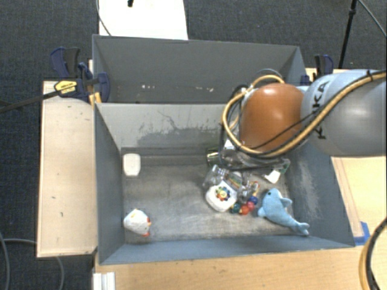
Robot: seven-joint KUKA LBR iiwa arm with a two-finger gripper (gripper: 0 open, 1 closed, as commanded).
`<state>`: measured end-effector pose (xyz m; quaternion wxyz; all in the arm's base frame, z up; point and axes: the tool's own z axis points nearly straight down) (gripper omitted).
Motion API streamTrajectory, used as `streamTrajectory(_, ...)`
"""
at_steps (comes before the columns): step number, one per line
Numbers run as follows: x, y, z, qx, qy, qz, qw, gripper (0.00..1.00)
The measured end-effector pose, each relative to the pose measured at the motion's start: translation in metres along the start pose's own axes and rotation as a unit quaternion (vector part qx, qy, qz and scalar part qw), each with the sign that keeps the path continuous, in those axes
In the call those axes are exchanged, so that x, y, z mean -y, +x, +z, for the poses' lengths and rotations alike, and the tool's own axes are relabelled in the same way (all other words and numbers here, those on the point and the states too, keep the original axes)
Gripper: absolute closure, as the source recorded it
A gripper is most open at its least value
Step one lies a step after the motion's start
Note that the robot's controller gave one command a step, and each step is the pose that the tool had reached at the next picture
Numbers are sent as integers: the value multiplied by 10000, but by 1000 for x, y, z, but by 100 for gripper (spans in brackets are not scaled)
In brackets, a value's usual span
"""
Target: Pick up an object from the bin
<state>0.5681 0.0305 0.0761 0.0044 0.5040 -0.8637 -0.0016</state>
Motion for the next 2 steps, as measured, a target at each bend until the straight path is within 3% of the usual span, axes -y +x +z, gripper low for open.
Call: streamTrajectory(2, -1, 0, -17, 17, 5, 7, 10000, 100)
